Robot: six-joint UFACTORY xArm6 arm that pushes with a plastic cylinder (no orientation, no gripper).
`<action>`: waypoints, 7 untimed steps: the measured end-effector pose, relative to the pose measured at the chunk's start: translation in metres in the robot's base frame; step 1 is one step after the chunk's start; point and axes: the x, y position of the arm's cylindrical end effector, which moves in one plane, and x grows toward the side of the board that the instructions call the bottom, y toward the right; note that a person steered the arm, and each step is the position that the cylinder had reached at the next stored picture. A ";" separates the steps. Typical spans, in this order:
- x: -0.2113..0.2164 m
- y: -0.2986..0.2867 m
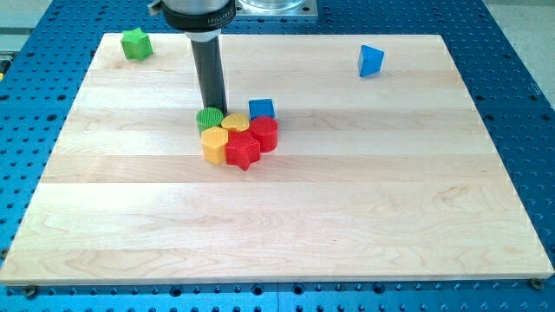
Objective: Push the green star into the green circle
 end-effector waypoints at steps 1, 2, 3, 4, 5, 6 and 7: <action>-0.012 -0.046; -0.030 -0.118; -0.094 -0.150; -0.155 -0.184; -0.173 -0.182; -0.161 -0.162; -0.127 -0.116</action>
